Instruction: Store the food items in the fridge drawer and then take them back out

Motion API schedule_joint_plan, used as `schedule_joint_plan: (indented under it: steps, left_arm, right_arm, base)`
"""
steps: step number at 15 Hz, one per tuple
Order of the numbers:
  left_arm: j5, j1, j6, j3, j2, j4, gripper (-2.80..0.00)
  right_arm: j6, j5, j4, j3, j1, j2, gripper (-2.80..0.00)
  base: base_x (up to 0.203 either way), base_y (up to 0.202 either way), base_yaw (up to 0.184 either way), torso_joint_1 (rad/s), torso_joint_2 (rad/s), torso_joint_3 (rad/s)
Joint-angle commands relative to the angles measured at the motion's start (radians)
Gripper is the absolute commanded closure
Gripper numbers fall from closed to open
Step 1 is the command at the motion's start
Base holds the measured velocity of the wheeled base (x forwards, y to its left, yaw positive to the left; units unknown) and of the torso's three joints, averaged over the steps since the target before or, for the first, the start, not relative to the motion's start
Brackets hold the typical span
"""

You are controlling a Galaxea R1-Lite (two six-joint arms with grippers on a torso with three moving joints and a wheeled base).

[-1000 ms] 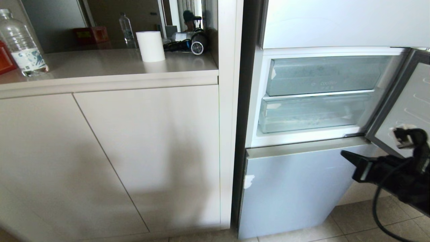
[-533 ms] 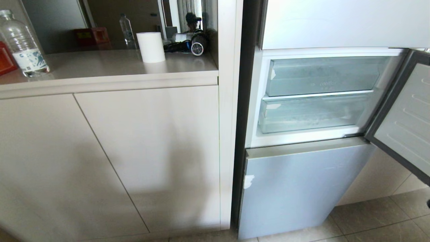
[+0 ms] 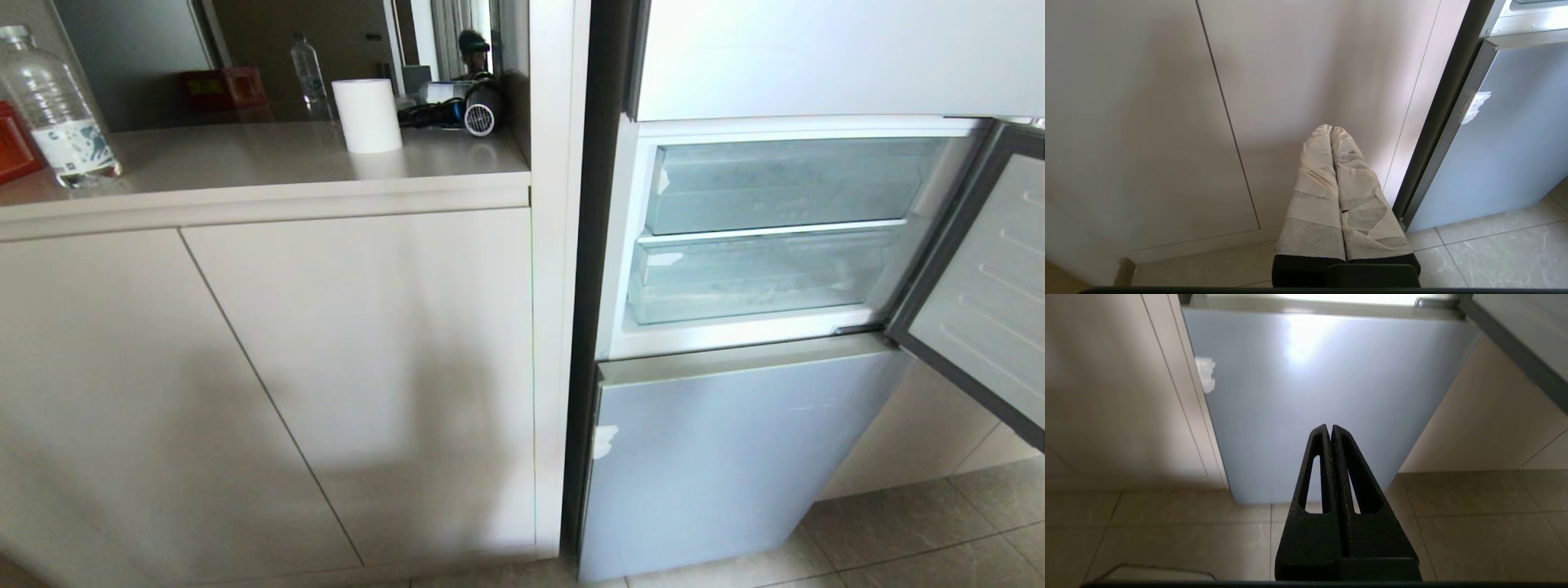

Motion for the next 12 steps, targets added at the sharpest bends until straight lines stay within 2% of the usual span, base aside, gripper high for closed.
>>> schedule_joint_plan:
  steps: [1,3,8,12]
  left_arm:
    - [0.000,0.000,0.000,0.000,0.000,0.000,0.00]
    - [0.000,0.000,0.000,0.000,0.000,0.000,0.00]
    - [0.000,0.000,0.000,0.000,0.000,0.000,0.00]
    - [0.000,0.000,0.000,0.000,0.000,0.000,0.00]
  right_arm:
    - [0.013,-0.004,-0.084,0.030,-0.001,-0.031,0.00]
    - [0.064,-0.019,-0.087,0.036,-0.001,-0.029,0.00]
    - [0.064,-0.019,-0.087,0.036,-0.001,-0.031,0.00]
    - [0.062,-0.019,-0.087,0.036,-0.001,-0.031,0.00]
  base:
    - [0.000,0.000,0.000,0.000,0.00,0.000]
    - [0.000,0.000,0.000,0.000,0.00,0.000]
    - [0.000,0.000,0.000,0.000,0.00,0.000]
    - [-0.002,0.004,-0.160,-0.001,0.01,0.001]
